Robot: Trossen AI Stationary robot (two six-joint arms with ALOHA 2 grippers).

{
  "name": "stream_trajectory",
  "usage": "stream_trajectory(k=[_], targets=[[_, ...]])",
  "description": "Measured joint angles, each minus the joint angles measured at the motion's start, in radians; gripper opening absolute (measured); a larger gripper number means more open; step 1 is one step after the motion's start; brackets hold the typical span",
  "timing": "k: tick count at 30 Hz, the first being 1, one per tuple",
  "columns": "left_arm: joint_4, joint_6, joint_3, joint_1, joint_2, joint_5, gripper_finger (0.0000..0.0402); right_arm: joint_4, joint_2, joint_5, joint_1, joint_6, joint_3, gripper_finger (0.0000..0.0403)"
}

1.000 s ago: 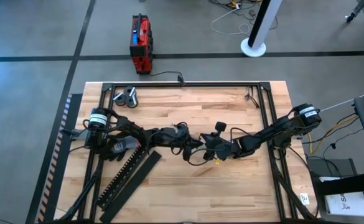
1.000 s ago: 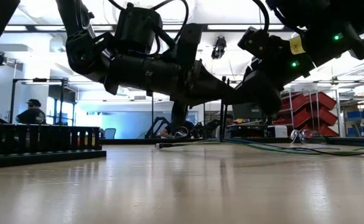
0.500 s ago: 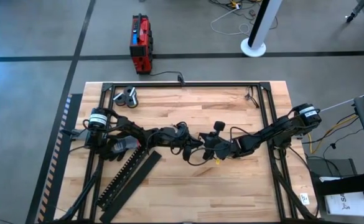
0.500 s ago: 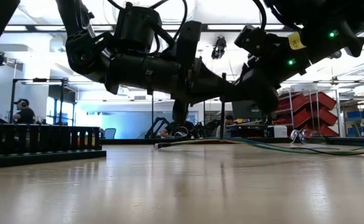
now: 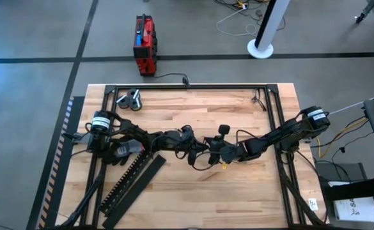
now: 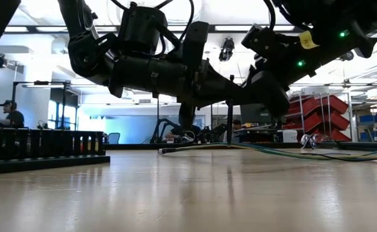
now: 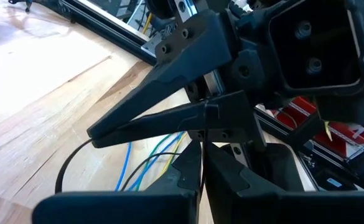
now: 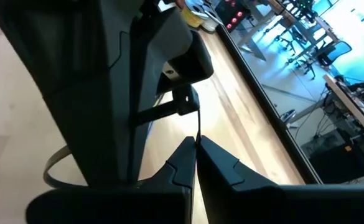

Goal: Ziptie cables
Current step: Wrap the cable wires with the black zip tie

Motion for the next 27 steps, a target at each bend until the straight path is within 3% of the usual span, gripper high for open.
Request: stream_trajectory(k=[27], targets=[[-0.001, -0.009, -0.002, 0.000, 0.000, -0.005, 0.0000, 0.007, 0.000, 0.063, 0.011, -0.171, 0.000, 0.0000]])
